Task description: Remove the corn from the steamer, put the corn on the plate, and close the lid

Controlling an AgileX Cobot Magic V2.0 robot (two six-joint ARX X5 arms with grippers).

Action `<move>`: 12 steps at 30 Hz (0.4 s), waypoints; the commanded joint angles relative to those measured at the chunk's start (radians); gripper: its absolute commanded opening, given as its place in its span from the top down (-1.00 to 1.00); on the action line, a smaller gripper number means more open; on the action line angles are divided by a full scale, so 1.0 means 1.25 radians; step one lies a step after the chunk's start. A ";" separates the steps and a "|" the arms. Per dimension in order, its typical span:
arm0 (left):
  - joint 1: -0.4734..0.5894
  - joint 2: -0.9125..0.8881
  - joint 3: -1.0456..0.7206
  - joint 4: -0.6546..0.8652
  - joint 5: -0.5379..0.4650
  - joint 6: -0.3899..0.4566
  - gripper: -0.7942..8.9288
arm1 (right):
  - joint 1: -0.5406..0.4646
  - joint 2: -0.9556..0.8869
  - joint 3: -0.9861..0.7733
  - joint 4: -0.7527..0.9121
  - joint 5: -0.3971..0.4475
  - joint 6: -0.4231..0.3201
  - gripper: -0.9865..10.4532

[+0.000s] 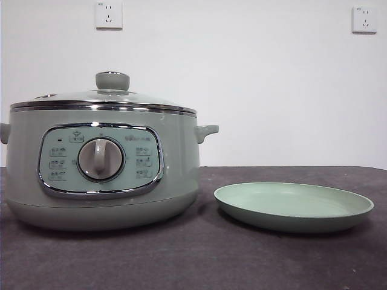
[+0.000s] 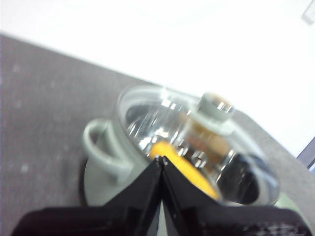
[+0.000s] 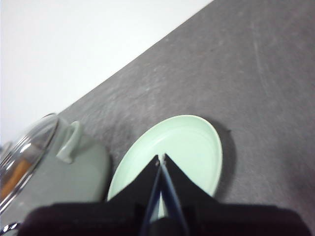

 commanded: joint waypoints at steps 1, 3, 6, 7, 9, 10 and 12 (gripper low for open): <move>0.002 0.036 0.043 -0.003 0.004 0.005 0.85 | 0.001 0.054 0.060 -0.017 -0.008 -0.084 0.85; 0.002 0.069 0.077 -0.008 0.004 0.009 0.85 | 0.001 0.098 0.108 -0.038 -0.008 -0.127 0.85; 0.002 0.135 0.136 -0.021 0.006 0.050 0.85 | 0.004 0.163 0.187 -0.070 -0.008 -0.181 0.85; 0.002 0.154 0.155 -0.031 0.006 0.067 0.85 | 0.006 0.180 0.208 -0.077 -0.008 -0.193 0.85; 0.002 0.199 0.198 -0.054 0.006 0.101 0.85 | 0.010 0.219 0.255 -0.097 -0.008 -0.224 0.85; 0.002 0.224 0.222 -0.070 0.006 0.118 0.85 | 0.013 0.240 0.280 -0.111 -0.008 -0.244 0.85; 0.002 0.269 0.268 -0.102 0.007 0.153 0.85 | 0.019 0.282 0.327 -0.143 -0.020 -0.282 0.83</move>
